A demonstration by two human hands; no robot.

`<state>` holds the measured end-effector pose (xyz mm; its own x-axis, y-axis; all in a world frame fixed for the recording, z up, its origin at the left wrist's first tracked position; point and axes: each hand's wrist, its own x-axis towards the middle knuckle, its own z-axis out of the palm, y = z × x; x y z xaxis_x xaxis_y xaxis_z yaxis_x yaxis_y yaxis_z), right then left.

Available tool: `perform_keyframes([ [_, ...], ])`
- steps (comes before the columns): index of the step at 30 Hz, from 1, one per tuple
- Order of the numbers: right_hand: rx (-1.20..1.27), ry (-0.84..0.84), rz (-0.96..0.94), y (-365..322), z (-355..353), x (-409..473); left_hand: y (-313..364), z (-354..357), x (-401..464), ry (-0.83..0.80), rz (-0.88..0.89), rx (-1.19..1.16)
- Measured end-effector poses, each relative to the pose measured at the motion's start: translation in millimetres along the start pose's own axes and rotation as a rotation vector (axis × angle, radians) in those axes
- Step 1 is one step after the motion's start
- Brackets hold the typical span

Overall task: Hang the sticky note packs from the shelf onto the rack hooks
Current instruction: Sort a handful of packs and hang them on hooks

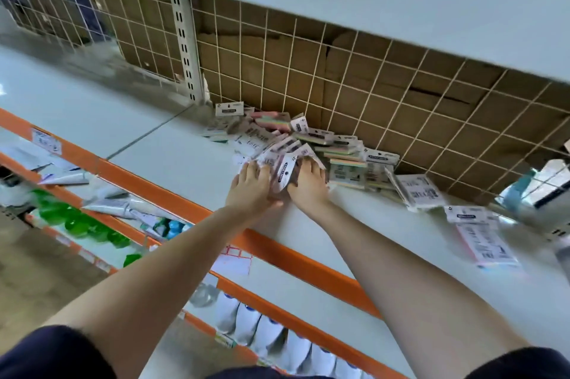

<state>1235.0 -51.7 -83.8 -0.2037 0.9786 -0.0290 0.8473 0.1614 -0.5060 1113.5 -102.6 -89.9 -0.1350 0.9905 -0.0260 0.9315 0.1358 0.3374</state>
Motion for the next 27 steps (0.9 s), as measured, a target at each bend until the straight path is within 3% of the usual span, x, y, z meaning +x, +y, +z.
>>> perform_keyframes([
  [4,-0.105,0.025,0.062,1.9,4.6,2.7,-4.9,1.3,6.8,0.051,0.006,0.097],
  [14,-0.484,0.073,-0.025,-4.3,1.2,0.1,-15.1,0.5,9.0,0.120,0.097,0.261],
  [23,-0.562,0.124,-0.067,0.4,4.0,-17.2,-31.6,-3.5,-28.0,0.272,0.221,-0.037],
  [27,-0.377,0.223,-0.074,7.6,-6.2,-28.6,-39.2,-12.5,-42.7,0.306,0.177,-0.214],
])
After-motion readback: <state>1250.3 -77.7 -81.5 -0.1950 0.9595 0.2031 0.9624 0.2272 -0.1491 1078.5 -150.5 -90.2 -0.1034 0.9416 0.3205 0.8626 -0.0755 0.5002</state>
